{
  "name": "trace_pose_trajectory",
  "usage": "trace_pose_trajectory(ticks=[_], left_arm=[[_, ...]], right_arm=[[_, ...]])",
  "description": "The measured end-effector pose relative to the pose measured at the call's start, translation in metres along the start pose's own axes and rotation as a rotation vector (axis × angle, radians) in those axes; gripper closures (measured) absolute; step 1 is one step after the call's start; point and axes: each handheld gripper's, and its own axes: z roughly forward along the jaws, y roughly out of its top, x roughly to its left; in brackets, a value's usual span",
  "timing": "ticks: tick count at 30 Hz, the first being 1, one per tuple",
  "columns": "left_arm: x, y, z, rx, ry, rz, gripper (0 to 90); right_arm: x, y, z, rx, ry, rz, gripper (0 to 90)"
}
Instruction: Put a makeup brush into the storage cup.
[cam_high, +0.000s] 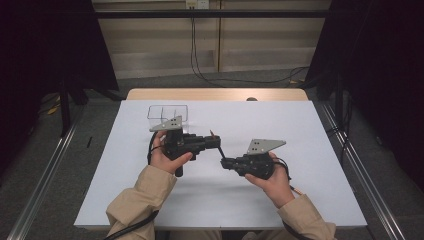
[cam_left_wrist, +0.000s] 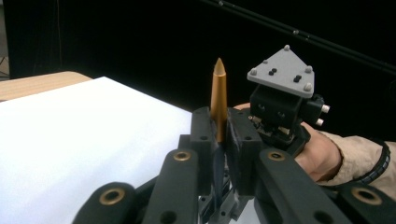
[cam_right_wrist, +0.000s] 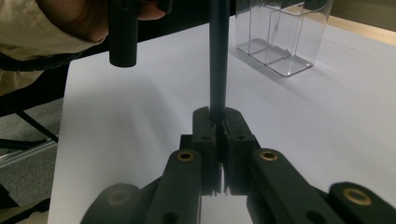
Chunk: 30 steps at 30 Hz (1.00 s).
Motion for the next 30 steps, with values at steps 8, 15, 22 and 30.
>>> trace_pose_trajectory(ticks=[8, 15, 22, 30], left_arm=[[-0.002, -0.001, 0.002, 0.008, 0.019, -0.006, 83.7], [-0.006, 0.001, 0.005, 0.002, 0.033, 0.018, 83.7], [-0.009, 0.001, 0.01, 0.005, 0.041, 0.033, 83.7], [-0.009, 0.0, 0.01, 0.0, 0.036, 0.034, 83.7]], right_arm=[[0.0, -0.001, 0.003, 0.007, 0.004, 0.012, 85.4], [0.002, -0.001, 0.007, -0.003, 0.01, 0.023, 85.0], [0.005, 0.0, 0.013, 0.001, 0.01, 0.029, 84.3], [0.006, 0.0, 0.015, -0.006, 0.018, 0.042, 84.1]])
